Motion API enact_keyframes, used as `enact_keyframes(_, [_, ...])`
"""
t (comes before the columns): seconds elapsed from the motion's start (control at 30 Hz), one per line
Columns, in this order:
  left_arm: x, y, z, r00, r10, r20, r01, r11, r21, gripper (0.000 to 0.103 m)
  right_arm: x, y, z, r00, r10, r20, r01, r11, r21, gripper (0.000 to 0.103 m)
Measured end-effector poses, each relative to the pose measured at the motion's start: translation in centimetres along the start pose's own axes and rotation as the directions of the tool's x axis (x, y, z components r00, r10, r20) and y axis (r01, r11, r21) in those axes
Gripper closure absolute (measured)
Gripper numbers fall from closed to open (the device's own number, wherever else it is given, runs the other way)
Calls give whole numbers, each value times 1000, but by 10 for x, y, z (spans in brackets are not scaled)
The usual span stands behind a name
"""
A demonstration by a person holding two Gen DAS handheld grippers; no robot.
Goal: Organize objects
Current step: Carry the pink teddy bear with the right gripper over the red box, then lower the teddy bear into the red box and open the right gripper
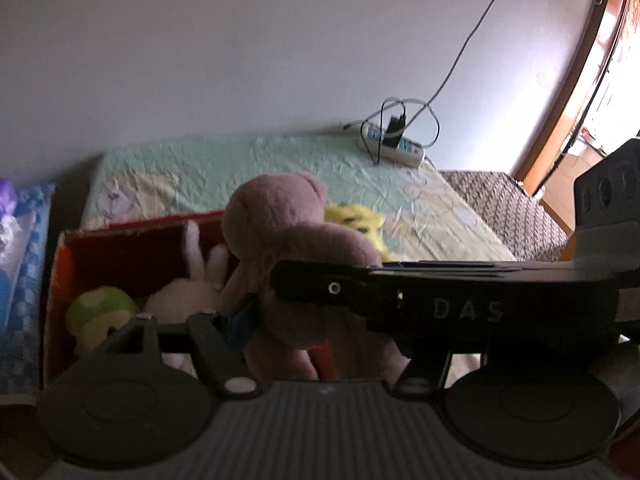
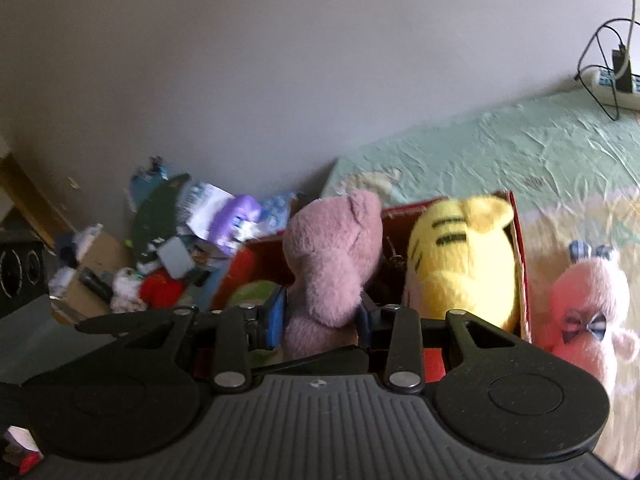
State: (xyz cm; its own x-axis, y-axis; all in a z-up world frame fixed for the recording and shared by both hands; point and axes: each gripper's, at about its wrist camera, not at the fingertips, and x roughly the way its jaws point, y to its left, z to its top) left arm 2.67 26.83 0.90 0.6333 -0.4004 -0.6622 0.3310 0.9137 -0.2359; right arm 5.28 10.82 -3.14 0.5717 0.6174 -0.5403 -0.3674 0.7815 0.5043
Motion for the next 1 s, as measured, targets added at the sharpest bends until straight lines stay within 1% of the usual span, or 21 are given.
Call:
enact_keyframes(0.1, [10, 12, -4, 999, -21, -37, 21, 1000, 1, 39, 7, 1, -3, 999, -53, 6, 53, 998, -18, 69])
enact_keyframes(0.17, [17, 17, -7, 998, -27, -52, 28, 1000, 7, 40, 10, 5, -4, 997, -78, 17, 79, 996, -45, 69])
enact_keyframes(0.33, [32, 31, -15, 995, -54, -87, 53, 998, -13, 41, 10, 10, -4, 995, -95, 29, 97, 993, -70, 69])
enact_keyframes(0.43, [37, 40, -20, 992, -75, -103, 72, 997, -30, 41, 13, 9, -5, 995, -101, 10, 101, 993, -62, 75])
enact_keyframes(0.47, [39, 42, -22, 991, -81, -109, 77, 996, -36, 41, 16, 9, -6, 995, -103, -1, 102, 993, -58, 79])
enact_keyframes(0.6, [48, 52, -28, 985, -103, -139, 96, 994, -59, 43, 26, 9, -8, 991, -130, -9, 129, 990, -59, 84])
enact_keyframes(0.73, [52, 51, -27, 985, -93, -148, 87, 995, -47, 41, 31, -1, -6, 995, -102, -23, 102, 995, 3, 84])
enact_keyframes(0.77, [52, 49, -27, 985, -88, -150, 84, 996, -35, 39, 31, -3, -6, 995, -98, -22, 98, 995, 10, 85])
enact_keyframes(0.9, [57, 44, -28, 985, -79, -154, 80, 997, 0, 34, 32, -5, -9, 996, -92, -16, 93, 996, 15, 86])
enact_keyframes(1.0, [60, 39, -28, 985, -63, -163, 68, 997, 31, 34, 28, -7, -10, 996, -93, -14, 94, 995, 40, 86])
